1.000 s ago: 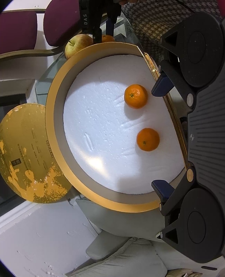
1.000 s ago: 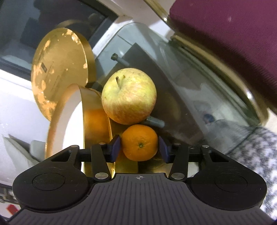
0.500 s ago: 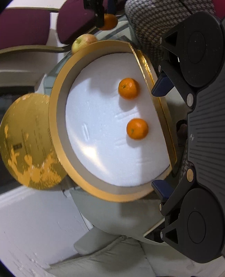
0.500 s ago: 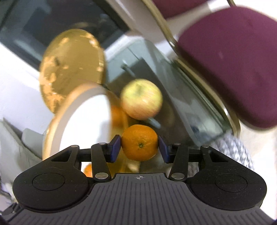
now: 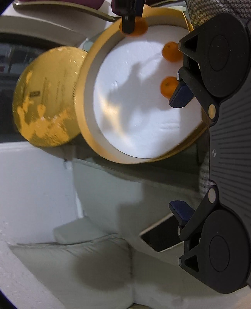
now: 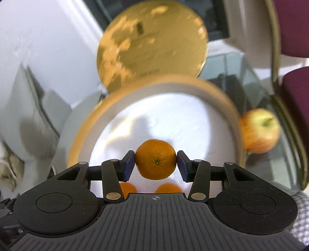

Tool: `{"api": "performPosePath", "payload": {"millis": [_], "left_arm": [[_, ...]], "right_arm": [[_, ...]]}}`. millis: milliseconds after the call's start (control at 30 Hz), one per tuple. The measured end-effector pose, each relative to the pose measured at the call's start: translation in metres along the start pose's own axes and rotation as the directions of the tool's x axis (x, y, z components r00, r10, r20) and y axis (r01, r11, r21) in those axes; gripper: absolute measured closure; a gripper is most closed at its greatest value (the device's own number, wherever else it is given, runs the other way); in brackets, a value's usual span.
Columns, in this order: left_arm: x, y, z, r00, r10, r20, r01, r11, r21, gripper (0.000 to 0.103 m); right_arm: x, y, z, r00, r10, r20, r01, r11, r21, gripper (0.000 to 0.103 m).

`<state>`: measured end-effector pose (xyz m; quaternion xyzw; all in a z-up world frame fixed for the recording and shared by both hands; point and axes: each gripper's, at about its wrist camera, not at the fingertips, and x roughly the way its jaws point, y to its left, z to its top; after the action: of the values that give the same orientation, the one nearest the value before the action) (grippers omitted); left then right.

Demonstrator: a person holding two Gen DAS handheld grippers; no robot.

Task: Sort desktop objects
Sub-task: 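Carry the mandarin into the gold box and release it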

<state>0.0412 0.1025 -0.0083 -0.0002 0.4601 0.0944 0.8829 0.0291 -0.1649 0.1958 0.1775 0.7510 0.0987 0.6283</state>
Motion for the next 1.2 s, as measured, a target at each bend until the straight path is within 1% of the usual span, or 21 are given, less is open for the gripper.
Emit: {"api": "performPosePath", "payload": {"millis": [133,267,533,633,667,700,967,1200], "left_arm": [[0.013,0.003,-0.004,0.999,-0.022,-0.030,0.021,1.000,-0.007,0.001],[0.022,0.004,-0.004,0.999,-0.030,-0.045,0.029,0.999,-0.014,0.001],[0.029,0.008,-0.008,0.997,-0.035,-0.065,0.034,0.999,-0.016,0.001],[0.029,0.008,-0.009,0.997,-0.031,-0.068,0.031,0.999,-0.014,0.001],[0.030,0.008,-0.009,0.997,-0.029,-0.069,0.028,1.000,-0.013,0.001],[0.029,0.008,-0.009,0.997,-0.025,-0.069,0.024,1.000,-0.013,0.001],[0.015,0.009,-0.011,0.999,-0.007,-0.050,0.006,1.000,-0.005,0.001],[-0.005,0.003,-0.017,1.000,0.004,-0.027,-0.004,1.000,0.008,0.001]], "right_arm": [[0.033,0.013,0.000,0.997,-0.034,-0.070,0.032,0.999,-0.037,0.054],[0.052,0.020,-0.002,0.992,-0.052,-0.114,0.044,0.997,-0.070,0.054],[0.079,0.026,-0.003,0.983,-0.072,-0.168,0.055,0.993,-0.100,0.053],[0.084,0.025,-0.004,0.983,-0.073,-0.169,0.057,0.994,-0.094,0.052],[0.083,0.025,-0.004,0.983,-0.067,-0.172,0.052,0.995,-0.089,0.048],[0.082,0.024,-0.004,0.983,-0.061,-0.173,0.047,0.996,-0.082,0.047],[0.052,0.022,-0.004,0.992,-0.027,-0.126,0.019,0.998,-0.067,0.048],[0.006,0.012,-0.015,0.996,0.010,-0.085,-0.015,0.998,-0.061,0.047]]}}
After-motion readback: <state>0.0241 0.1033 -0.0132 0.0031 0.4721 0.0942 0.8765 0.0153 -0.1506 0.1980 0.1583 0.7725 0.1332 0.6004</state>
